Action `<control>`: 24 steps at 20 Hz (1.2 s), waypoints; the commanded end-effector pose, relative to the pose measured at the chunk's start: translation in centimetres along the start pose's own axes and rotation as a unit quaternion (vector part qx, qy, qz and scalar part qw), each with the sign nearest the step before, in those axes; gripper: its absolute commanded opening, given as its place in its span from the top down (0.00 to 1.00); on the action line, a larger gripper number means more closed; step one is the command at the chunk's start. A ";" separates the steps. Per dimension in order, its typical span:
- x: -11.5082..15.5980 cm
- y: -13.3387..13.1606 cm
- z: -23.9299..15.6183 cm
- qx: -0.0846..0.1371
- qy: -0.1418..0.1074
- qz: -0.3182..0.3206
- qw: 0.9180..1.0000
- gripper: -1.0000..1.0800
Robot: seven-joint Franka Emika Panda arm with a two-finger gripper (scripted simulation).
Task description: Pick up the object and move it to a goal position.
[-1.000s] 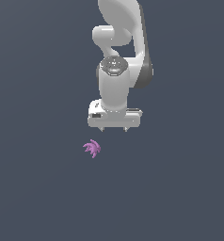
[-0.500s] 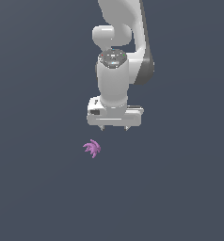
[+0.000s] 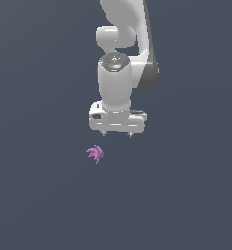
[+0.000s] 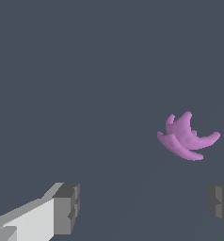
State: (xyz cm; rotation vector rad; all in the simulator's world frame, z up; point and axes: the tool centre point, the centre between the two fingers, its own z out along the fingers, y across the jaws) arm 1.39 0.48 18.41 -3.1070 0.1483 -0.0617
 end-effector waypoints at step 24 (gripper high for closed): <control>2.0 9.8 8.6 -0.019 -0.013 0.302 0.953 0.04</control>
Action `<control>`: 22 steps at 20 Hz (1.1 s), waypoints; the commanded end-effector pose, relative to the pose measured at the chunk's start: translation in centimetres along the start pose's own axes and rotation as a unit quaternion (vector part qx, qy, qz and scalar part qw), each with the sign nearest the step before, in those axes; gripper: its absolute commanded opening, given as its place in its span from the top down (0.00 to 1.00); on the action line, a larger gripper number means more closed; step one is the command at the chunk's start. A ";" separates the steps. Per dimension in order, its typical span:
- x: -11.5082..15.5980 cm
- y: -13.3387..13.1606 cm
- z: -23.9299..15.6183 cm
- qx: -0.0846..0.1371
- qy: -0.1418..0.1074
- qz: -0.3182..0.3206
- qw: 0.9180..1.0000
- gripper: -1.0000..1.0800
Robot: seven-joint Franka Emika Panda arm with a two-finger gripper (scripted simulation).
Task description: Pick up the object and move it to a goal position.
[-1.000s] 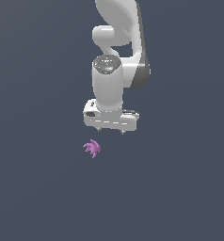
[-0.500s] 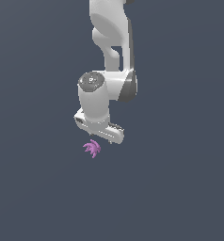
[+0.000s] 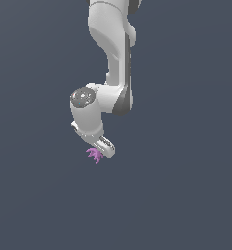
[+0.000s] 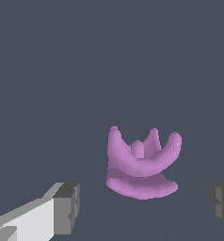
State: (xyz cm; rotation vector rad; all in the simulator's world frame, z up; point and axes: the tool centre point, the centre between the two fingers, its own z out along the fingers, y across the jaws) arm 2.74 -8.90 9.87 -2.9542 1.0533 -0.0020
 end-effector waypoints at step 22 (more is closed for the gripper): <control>0.6 0.8 5.8 -0.003 0.000 0.029 1.000 0.04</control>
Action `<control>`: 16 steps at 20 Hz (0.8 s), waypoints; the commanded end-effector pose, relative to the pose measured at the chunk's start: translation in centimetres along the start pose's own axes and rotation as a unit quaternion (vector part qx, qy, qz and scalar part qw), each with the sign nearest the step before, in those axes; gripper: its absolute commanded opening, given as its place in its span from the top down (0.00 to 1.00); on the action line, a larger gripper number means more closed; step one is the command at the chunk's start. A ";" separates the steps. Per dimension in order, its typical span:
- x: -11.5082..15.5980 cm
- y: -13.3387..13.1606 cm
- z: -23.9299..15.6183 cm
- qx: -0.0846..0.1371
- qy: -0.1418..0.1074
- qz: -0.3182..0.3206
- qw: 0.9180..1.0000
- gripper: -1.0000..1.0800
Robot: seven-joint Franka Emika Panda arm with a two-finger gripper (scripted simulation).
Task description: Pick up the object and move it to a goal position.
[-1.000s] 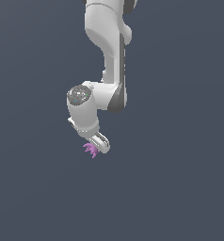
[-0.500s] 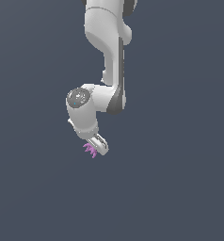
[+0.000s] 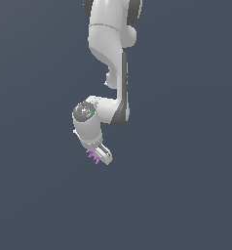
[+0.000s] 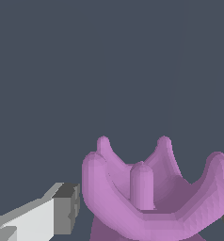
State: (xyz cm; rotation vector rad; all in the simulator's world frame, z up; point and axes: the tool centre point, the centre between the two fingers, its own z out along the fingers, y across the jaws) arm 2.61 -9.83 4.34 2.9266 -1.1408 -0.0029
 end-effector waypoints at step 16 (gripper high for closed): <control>-0.2 -0.4 0.2 0.001 0.001 0.000 1.000 1.00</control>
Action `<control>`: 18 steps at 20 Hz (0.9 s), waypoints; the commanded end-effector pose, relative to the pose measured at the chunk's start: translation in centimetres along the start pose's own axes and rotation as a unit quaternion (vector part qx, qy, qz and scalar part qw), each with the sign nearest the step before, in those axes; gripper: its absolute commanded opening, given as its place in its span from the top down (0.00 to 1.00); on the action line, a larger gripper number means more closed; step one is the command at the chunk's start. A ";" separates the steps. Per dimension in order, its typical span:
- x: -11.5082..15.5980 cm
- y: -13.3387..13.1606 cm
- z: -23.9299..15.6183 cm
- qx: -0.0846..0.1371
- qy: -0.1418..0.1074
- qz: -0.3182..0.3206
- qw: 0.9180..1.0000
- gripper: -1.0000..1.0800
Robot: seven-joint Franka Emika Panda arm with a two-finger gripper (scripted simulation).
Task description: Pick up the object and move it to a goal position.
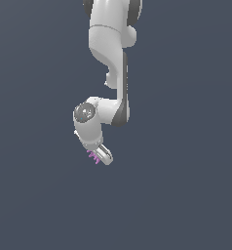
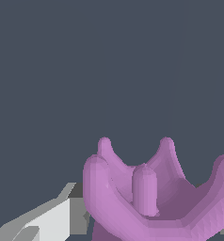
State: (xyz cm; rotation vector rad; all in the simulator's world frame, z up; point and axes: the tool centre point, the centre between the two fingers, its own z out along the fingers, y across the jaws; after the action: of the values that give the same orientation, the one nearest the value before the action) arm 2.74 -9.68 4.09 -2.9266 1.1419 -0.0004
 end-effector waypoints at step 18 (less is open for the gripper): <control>-9.5 -9.4 -0.4 0.000 0.000 0.000 1.000 1.00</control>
State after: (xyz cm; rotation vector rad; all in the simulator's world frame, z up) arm 2.14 2.84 4.47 -2.9279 1.1371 0.0005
